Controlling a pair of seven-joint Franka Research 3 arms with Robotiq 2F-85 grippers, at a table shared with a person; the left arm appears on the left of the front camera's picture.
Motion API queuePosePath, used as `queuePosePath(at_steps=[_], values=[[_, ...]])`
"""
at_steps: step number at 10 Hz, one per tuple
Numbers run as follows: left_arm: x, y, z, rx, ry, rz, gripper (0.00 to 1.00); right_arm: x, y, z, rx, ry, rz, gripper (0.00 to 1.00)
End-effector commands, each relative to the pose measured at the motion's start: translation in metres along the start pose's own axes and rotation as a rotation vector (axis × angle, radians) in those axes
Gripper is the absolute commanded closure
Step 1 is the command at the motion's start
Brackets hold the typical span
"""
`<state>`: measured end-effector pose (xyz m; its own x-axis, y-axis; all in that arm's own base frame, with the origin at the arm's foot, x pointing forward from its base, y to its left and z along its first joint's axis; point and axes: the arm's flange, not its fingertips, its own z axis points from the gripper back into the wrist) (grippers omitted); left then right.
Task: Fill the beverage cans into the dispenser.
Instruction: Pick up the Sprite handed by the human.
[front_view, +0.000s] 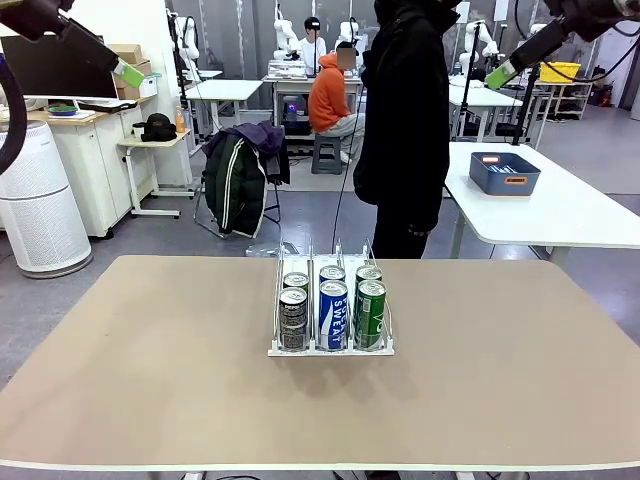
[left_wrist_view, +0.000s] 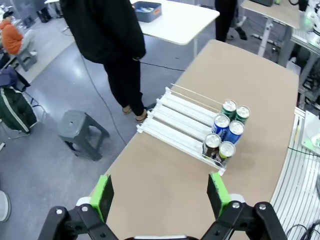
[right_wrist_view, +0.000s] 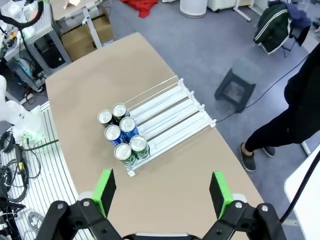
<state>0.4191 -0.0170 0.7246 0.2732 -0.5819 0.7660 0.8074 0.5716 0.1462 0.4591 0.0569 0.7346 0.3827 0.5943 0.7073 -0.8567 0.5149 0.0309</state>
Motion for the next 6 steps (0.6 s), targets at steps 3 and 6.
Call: queuePosePath(at_steps=[3, 6], values=[[0.003, -0.003, 0.006, 0.093, 0.011, 0.040, 0.00, 0.002, -0.002, 0.020, -0.002, -0.031, 0.024, 0.00], [0.003, 0.003, 0.007, 0.070, 0.005, 0.013, 0.00, 0.006, -0.001, 0.019, -0.029, -0.025, 0.007, 0.00]])
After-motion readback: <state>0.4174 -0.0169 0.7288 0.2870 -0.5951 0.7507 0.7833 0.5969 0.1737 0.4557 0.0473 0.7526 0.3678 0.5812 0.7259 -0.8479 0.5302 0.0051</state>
